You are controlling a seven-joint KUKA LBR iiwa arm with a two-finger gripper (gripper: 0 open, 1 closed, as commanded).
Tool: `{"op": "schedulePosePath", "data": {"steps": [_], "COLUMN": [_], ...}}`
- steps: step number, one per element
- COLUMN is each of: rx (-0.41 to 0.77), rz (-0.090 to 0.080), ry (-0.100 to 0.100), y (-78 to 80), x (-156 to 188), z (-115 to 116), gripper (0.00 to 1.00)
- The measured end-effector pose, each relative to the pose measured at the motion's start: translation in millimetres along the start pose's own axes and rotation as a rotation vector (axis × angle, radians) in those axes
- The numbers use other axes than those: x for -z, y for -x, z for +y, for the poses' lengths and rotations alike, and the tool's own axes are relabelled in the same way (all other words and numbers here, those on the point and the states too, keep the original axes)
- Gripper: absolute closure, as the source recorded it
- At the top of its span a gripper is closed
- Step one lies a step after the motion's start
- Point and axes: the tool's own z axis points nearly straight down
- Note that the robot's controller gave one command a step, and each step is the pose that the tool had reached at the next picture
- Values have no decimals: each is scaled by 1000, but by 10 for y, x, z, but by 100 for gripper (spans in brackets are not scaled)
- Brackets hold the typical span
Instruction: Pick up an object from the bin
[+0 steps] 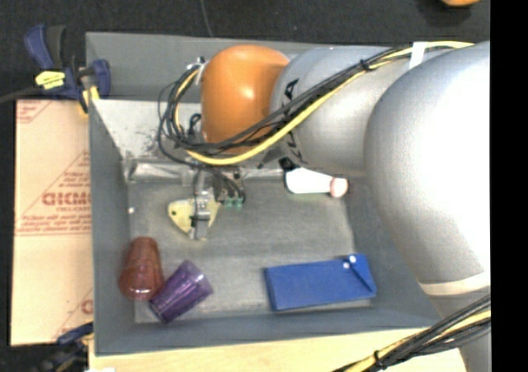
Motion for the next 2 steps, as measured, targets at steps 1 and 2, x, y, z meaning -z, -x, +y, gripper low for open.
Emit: {"op": "schedulePosePath", "data": {"steps": [1,2], "rx": [-3,110], "rz": [-8,-17], "ry": [1,3], "y": [20,149], "x": [53,-334], "z": [-6,-248], "gripper": [0,0]}}
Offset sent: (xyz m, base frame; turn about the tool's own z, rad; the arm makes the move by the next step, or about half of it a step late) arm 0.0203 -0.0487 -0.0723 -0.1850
